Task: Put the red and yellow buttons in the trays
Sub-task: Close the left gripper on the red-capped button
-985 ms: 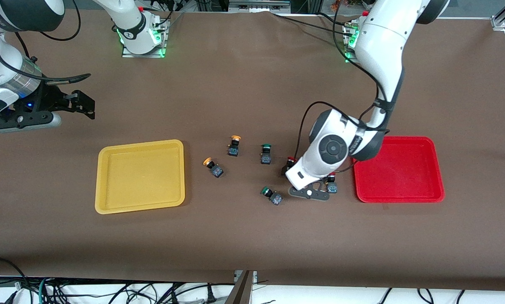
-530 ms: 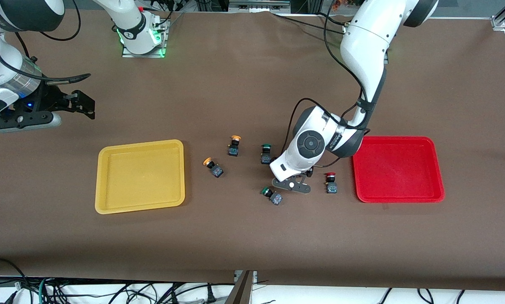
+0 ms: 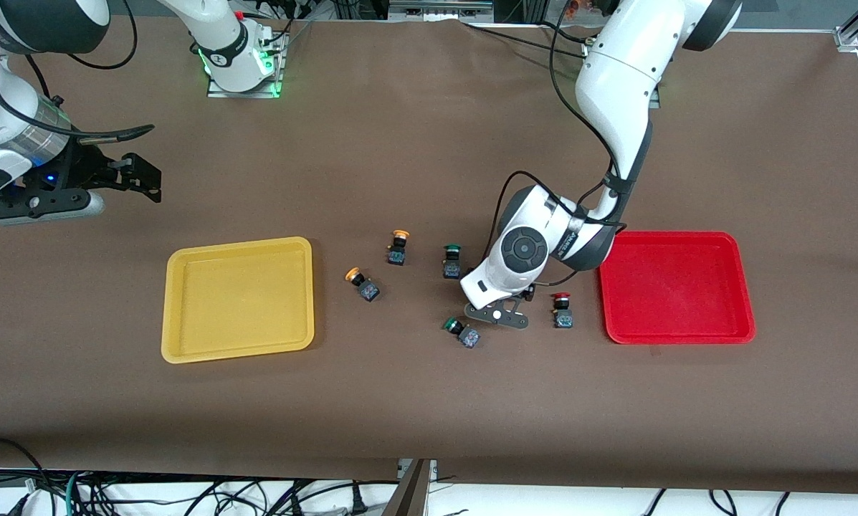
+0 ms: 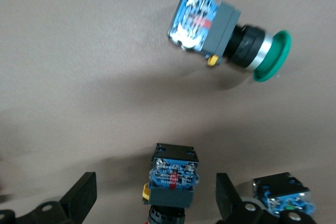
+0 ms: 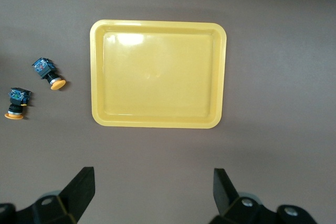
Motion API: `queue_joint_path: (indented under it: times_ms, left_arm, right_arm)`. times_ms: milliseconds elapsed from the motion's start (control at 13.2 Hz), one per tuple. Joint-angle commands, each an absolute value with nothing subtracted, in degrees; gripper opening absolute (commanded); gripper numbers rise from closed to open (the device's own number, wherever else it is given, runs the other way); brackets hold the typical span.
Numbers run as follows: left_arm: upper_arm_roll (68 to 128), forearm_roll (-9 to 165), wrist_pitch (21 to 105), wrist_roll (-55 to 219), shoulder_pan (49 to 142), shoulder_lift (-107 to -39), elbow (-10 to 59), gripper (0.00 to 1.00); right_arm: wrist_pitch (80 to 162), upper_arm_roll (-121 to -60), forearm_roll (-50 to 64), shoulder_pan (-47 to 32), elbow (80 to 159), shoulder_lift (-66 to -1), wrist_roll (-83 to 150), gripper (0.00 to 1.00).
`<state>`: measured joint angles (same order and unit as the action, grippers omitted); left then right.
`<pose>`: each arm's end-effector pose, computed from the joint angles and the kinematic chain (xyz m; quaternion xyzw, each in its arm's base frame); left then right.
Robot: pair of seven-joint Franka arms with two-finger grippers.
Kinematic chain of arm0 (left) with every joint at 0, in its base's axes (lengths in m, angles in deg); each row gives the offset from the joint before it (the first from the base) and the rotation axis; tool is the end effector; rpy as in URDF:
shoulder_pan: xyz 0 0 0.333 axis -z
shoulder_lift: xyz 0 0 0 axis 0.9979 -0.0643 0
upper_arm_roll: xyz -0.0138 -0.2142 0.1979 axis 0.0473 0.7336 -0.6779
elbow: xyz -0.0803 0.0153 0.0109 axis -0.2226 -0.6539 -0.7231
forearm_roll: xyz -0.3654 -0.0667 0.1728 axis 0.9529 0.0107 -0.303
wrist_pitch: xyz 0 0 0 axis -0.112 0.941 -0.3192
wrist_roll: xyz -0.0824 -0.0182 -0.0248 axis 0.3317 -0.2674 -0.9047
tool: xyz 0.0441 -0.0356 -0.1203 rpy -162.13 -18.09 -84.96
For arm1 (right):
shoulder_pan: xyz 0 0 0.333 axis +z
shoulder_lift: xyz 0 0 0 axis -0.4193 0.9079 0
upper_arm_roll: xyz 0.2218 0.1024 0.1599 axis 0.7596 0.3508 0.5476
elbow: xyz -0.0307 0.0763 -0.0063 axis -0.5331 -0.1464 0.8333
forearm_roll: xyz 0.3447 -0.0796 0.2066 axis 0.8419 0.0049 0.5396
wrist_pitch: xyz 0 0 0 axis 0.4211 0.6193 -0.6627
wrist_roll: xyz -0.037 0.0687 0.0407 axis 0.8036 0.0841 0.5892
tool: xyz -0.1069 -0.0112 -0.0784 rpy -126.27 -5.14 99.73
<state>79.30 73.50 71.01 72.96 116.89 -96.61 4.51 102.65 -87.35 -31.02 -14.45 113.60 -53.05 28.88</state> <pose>0.6180 -0.3665 0.1352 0.9933 -0.1071 -0.0419 0.0147 0.5924 0.0791 0.5200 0.9973 0.0722 0.0008 0.0116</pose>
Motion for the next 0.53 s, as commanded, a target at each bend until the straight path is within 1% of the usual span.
queue_joint_path:
  times_ms: [0,76,152,303,379,455]
  left_arm:
    - [78.92,72.62,70.77,72.7,117.51,-97.15,4.68,1.0]
    - [78.92,72.62,70.77,72.53,117.77,-97.24,4.6,1.0]
    - [78.92,72.62,70.86,72.0,118.12,-97.41,4.6,0.88]
    - [78.92,72.62,70.86,70.6,118.48,-97.42,4.51,0.53]
    - [78.92,72.62,70.86,70.59,118.48,-97.42,4.51,0.4]
    - [78.84,72.62,70.68,70.59,118.39,-97.24,4.51,0.21]
  right_arm:
    - [101.77,-87.17,-30.99,-14.51,112.69,-53.1,28.62,1.0]
    - [101.77,-87.17,-30.99,-14.51,112.69,-53.1,28.62,1.0]
    - [101.77,-87.17,-30.99,-14.51,112.69,-53.1,28.62,1.0]
    - [101.77,-87.17,-30.99,-14.51,112.69,-53.1,28.62,1.0]
    - [101.85,-87.17,-30.99,-14.51,112.69,-53.1,28.62,1.0]
    - [101.85,-87.17,-30.99,-14.51,112.69,-53.1,28.62,1.0]
